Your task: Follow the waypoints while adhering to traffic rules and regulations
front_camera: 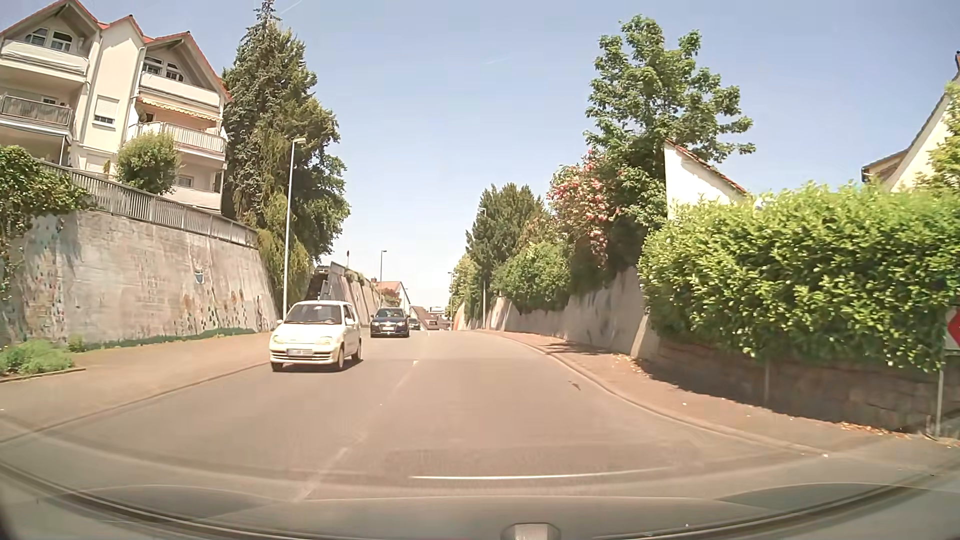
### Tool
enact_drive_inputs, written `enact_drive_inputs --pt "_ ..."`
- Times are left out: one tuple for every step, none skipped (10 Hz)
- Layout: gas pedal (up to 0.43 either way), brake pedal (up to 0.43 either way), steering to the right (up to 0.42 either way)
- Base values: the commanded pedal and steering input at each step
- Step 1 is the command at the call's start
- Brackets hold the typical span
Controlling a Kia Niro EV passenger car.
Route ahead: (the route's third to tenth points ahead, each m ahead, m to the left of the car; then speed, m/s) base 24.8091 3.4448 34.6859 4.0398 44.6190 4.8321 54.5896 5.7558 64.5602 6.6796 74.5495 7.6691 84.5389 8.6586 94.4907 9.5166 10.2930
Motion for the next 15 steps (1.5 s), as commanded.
enact_drive_inputs --pt "0.28 0.0 -0.006" --pt "0.28 0.0 -0.007" --pt "0.28 0.0 -0.01" --pt "0.28 0.0 -0.017" --pt "0.28 0.0 -0.022" --pt "0.28 0.0 -0.028" --pt "0.28 0.0 -0.029" --pt "0.28 0.0 -0.029" --pt "0.28 0.0 -0.024" --pt "0.28 0.0 -0.017" --pt "0.28 0.0 -0.013" --pt "0.28 0.0 -0.012" --pt "0.28 0.0 -0.012" --pt "0.28 0.0 -0.012" --pt "0.28 0.0 -0.012"
